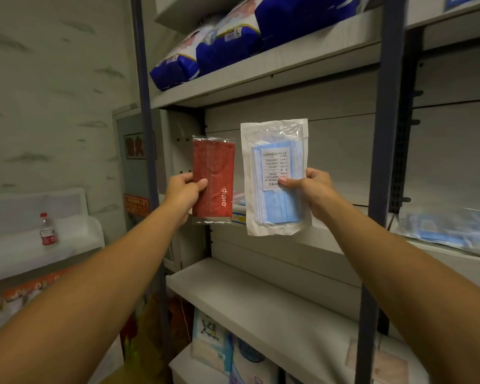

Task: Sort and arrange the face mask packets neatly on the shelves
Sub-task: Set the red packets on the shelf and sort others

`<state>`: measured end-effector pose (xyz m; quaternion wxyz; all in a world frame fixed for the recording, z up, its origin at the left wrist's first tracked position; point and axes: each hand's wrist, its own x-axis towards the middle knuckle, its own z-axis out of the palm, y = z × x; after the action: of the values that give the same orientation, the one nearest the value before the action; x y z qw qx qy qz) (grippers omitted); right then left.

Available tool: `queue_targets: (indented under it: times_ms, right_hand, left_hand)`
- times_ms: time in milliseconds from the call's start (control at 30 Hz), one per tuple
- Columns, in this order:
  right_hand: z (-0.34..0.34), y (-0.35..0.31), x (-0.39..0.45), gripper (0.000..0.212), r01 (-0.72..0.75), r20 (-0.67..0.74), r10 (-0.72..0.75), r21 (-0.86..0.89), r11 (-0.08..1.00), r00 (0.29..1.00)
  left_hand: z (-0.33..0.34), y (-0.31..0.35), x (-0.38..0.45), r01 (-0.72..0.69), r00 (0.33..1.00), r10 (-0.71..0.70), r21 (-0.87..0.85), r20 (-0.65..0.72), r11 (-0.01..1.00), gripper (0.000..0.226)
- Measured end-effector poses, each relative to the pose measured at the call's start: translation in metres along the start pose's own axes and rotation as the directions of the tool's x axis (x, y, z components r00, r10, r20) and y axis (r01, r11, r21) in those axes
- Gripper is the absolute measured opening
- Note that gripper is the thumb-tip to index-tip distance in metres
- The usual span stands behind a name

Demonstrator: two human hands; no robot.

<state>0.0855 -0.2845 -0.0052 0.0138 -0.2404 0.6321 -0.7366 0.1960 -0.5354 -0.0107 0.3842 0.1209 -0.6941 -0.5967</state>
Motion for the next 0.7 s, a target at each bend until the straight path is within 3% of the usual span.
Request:
queue_targets:
  times_ms: [400,700]
  right_hand:
    - [0.008,0.011,0.119,0.031,0.048,-0.093,-0.046,0.014,0.999,0.995]
    - [-0.018,0.022,0.158,0.040,0.007,-0.229,-0.018,-0.048,0.999,0.973]
  left_hand:
    - [0.047,-0.020,0.133,0.025,0.996,-0.020,-0.051,0.087,0.998,0.015]
    - [0.096,-0.047,0.186,0.017,0.977,0.008,-0.116,0.214,0.993,0.014]
